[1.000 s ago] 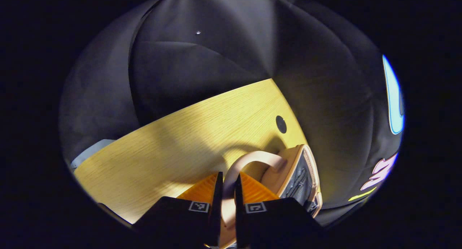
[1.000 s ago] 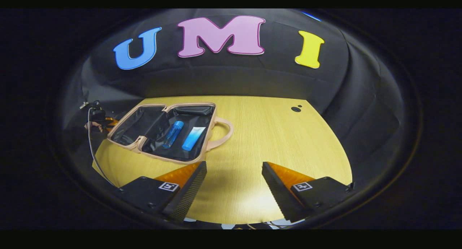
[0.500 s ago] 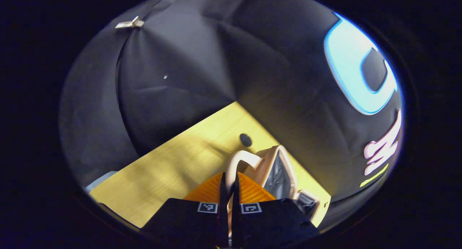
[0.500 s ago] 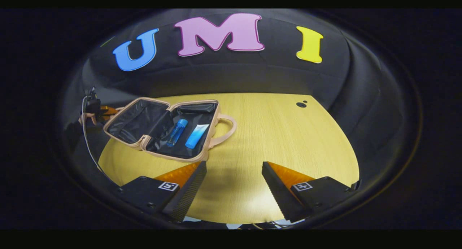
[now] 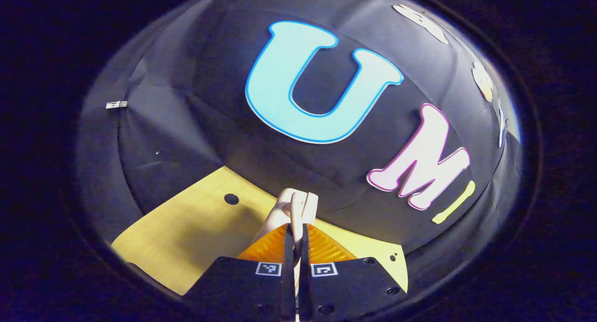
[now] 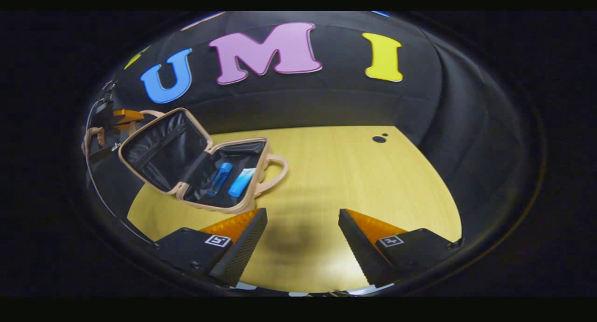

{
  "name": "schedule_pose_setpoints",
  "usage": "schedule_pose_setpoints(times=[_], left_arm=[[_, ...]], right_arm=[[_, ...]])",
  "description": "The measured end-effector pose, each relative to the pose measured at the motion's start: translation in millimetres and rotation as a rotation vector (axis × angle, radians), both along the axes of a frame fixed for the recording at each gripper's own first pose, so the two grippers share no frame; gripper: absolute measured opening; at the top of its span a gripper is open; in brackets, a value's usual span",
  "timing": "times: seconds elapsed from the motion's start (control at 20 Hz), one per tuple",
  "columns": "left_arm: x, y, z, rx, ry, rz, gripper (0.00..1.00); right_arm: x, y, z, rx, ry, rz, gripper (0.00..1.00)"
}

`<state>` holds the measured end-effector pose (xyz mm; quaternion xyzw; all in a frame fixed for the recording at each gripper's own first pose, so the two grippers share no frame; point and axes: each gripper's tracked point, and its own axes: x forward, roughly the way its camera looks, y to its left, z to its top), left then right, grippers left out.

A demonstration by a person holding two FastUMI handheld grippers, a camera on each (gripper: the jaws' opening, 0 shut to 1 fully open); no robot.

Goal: First open the suitcase, pack the skin care products into it, and then close the suitcase.

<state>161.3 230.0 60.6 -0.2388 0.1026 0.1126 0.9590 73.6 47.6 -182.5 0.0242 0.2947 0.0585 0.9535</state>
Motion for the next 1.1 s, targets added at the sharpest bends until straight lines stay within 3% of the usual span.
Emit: schedule_pose_setpoints(times=[0.15, 0.2, 0.45, 0.5, 0.55, 0.6, 0.7, 0.75, 0.85, 0.95, 1.1], left_arm=[[2.8, -75.3, 2.0, 0.021, 0.001, -0.054, 0.08], [8.1, -102.8, -2.1, 0.020, 0.005, -0.083, 0.08], [41.5, -227.5, -59.2, 0.004, 0.084, -0.217, 0.08], [49.6, -250.4, -81.4, 0.012, 0.116, -0.242, 0.08], [56.0, -268.9, -102.4, 0.026, 0.150, -0.250, 0.08], [62.3, -284.7, -123.1, 0.050, 0.188, -0.258, 0.08], [70.8, -306.5, -160.1, 0.131, 0.270, -0.266, 0.08], [73.3, -310.1, -172.0, 0.171, 0.300, -0.260, 0.08], [77.8, -318.3, -200.7, 0.196, 0.356, -0.245, 0.09], [76.7, -326.2, -222.3, 0.171, 0.390, -0.255, 0.14], [70.6, -349.7, -215.3, 0.085, 0.342, -0.347, 0.36]], right_arm=[[-1.9, -39.1, 10.5, 0.034, -0.037, -0.046, 0.98], [-3.1, -50.4, 12.8, 0.045, -0.044, -0.061, 0.89], [-15.0, -98.0, 17.3, 0.090, -0.068, -0.116, 0.89], [-17.9, -106.1, 18.3, 0.095, -0.070, -0.125, 0.98], [-19.5, -113.4, 20.3, 0.102, -0.074, -0.135, 0.98], [-21.2, -120.2, 23.4, 0.112, -0.078, -0.142, 0.89], [-24.6, -131.7, 29.3, 0.116, -0.093, -0.152, 0.89], [-25.5, -137.7, 30.2, 0.110, -0.100, -0.158, 0.98], [-29.0, -146.1, 28.6, 0.104, -0.092, -0.170, 0.98], [-28.7, -151.9, 35.2, 0.104, -0.107, -0.193, 0.98], [-24.9, -156.2, 64.5, 0.085, -0.171, -0.221, 0.98]])
